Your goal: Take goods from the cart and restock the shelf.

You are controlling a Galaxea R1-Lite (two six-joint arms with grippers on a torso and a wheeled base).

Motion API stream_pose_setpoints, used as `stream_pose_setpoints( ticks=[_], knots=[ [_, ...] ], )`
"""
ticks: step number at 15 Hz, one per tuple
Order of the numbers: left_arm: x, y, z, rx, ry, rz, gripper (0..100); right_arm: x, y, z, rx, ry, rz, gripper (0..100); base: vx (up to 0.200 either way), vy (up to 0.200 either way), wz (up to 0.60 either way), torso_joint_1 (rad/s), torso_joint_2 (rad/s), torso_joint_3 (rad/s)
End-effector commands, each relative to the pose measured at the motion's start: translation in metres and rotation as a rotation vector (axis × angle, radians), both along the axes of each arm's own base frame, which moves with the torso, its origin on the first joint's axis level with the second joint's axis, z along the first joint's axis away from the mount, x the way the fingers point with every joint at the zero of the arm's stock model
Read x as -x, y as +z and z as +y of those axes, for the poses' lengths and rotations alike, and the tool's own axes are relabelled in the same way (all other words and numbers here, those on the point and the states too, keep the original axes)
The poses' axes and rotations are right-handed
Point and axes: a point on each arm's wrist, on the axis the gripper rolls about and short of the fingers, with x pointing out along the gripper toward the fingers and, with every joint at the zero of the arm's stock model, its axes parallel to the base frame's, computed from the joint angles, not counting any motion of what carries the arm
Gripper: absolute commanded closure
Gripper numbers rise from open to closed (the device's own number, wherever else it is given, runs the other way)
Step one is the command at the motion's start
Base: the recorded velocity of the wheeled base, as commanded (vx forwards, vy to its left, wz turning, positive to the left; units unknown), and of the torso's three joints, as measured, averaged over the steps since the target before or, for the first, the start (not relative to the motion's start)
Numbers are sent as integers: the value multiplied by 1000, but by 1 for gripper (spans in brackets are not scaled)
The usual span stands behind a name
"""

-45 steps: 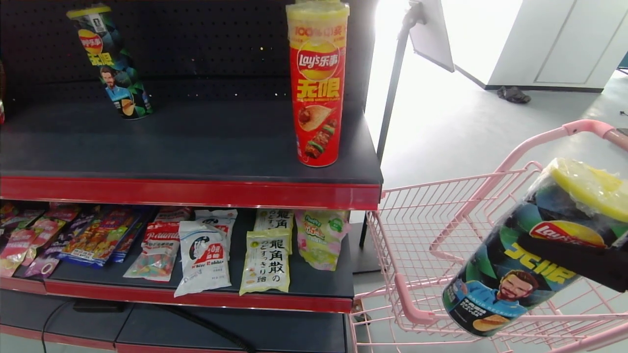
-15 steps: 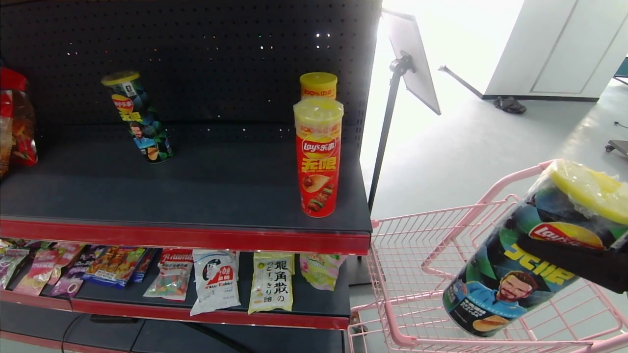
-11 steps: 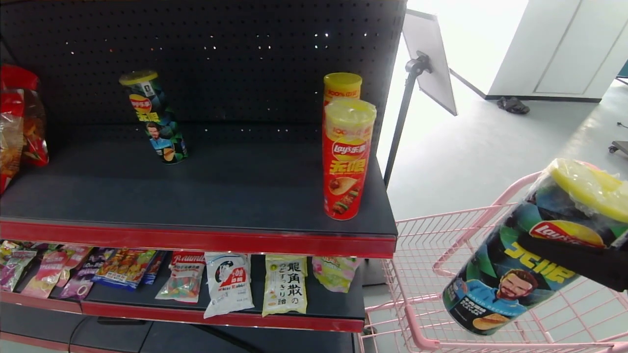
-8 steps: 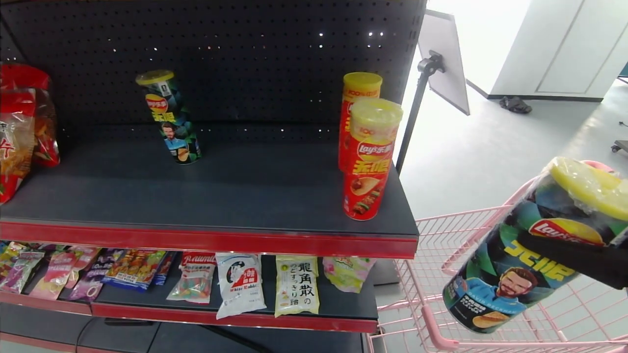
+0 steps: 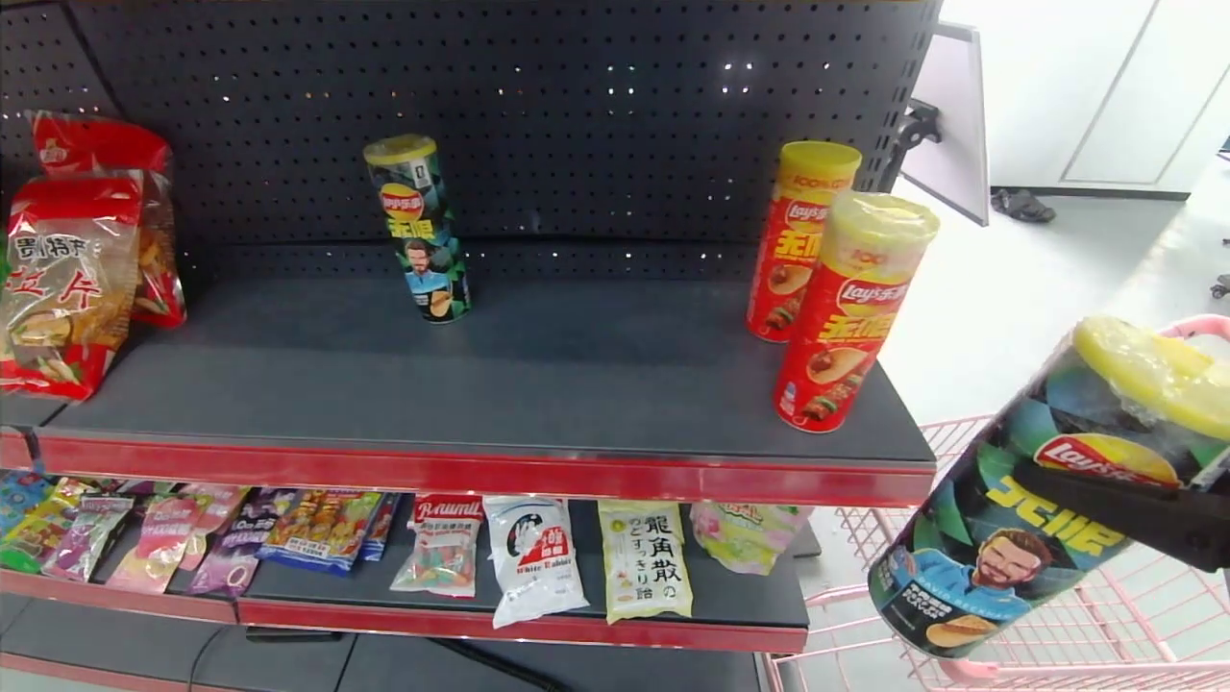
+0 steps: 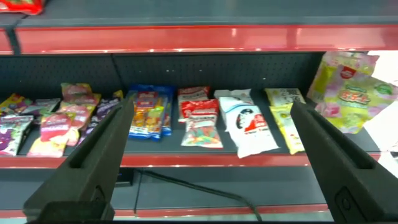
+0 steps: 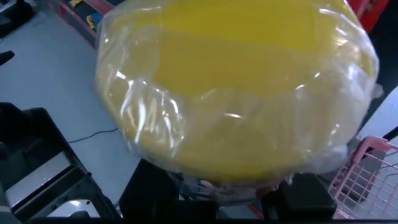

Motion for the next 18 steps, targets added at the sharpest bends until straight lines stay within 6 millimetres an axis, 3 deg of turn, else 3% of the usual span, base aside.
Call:
stream_pose_setpoints(
  ticks=[1, 11, 18],
  knots=[
    [0, 0, 0, 0, -1, 1, 0, 0, 0, 0, 1, 1, 1, 100, 0, 200, 0, 2, 2, 7],
    [0, 0, 0, 1, -1, 1, 0, 4, -5, -3, 3, -13, 7, 100, 0, 200, 0, 2, 2, 1],
    [0, 0, 0, 0, -1, 1, 0, 3, -7, -3, 5, -11, 16, 100, 0, 0, 0, 0, 0, 0]
  ],
)
